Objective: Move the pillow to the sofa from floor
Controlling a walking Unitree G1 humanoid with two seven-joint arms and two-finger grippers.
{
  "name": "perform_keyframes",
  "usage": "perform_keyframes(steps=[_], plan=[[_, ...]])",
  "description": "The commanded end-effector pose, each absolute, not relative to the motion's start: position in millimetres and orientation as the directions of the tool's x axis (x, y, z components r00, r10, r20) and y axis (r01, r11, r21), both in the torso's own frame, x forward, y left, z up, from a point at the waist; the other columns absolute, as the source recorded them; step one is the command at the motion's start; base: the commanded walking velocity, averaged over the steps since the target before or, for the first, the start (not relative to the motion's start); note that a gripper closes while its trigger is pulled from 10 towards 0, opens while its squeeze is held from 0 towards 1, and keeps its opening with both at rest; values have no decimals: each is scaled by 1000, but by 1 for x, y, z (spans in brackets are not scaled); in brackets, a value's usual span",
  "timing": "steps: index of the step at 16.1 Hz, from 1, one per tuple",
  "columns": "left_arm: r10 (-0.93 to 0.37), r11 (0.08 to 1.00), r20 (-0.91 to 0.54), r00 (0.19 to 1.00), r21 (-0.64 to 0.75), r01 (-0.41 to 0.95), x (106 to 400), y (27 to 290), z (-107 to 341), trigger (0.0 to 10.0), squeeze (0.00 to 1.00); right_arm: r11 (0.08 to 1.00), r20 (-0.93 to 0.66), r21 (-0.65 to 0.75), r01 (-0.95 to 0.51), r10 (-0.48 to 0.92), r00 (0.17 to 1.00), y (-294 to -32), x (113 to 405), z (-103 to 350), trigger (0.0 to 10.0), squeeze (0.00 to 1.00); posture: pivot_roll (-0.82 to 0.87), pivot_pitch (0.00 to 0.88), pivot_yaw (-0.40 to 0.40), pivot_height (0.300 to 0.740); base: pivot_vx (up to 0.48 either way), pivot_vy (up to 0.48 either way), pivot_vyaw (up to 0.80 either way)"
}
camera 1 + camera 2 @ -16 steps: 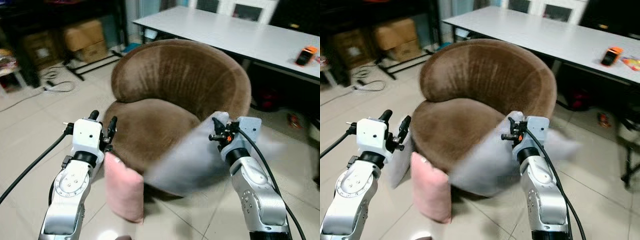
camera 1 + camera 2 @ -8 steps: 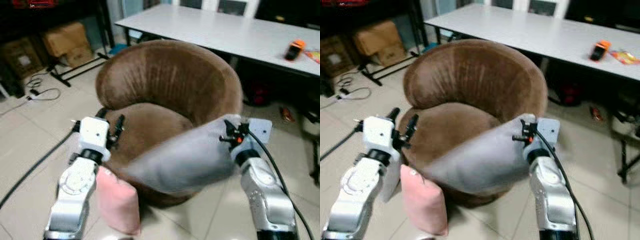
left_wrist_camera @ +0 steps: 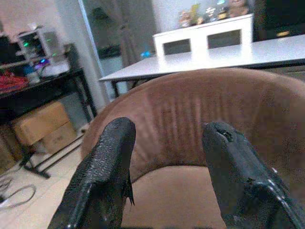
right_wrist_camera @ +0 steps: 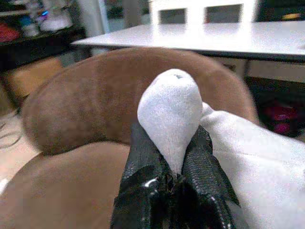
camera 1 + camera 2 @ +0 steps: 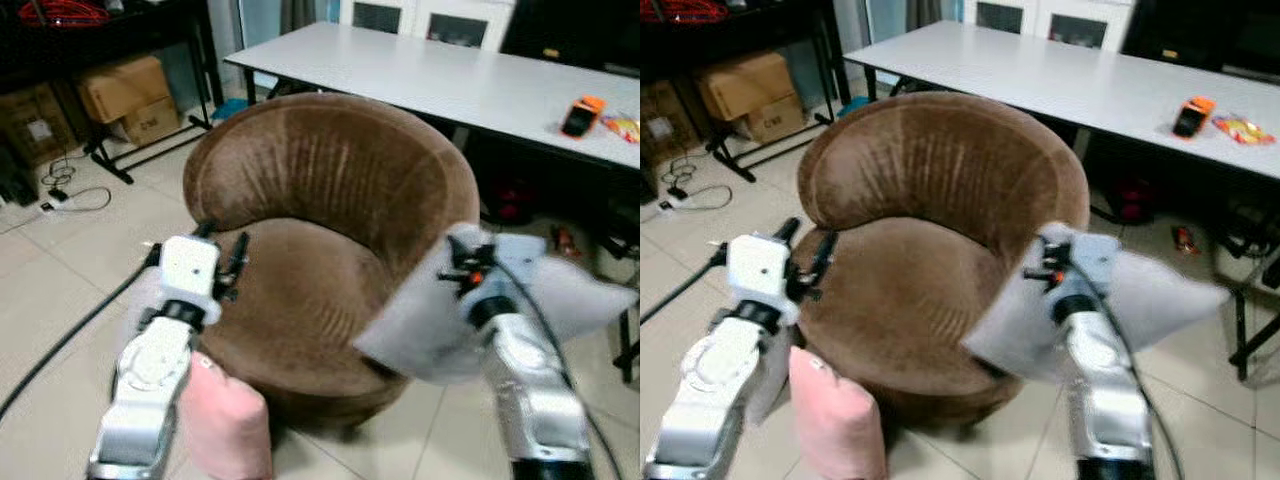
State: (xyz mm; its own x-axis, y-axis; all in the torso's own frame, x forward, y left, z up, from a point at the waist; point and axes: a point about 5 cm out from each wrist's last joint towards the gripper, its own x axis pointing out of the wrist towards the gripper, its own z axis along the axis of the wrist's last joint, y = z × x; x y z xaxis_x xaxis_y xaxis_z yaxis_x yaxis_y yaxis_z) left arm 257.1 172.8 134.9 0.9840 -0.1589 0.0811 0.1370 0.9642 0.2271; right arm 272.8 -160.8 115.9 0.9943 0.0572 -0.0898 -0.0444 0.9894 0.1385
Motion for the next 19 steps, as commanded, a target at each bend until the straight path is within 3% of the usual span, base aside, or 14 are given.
perform_keyframes(steps=[1,5,8,19], plan=[[-163,962,80,983,232,140,257,172,135,10000,0,988,0,129,-84,85,996,-158,280,134,10000,0,4,0,-19,740,266,0,0],[-166,961,79,983,236,143,256,171,135,10000,0,987,27,85,-134,132,991,-156,283,139,10000,0,9,0,-27,740,268,0,0],[-167,961,79,983,236,144,256,171,134,10000,0,983,39,63,-173,171,984,-152,285,141,10000,0,11,0,-33,740,260,0,800],[-161,962,76,984,236,139,255,171,133,10000,0,986,49,50,-156,154,987,-161,294,141,10000,0,16,0,-41,740,258,0,0]])
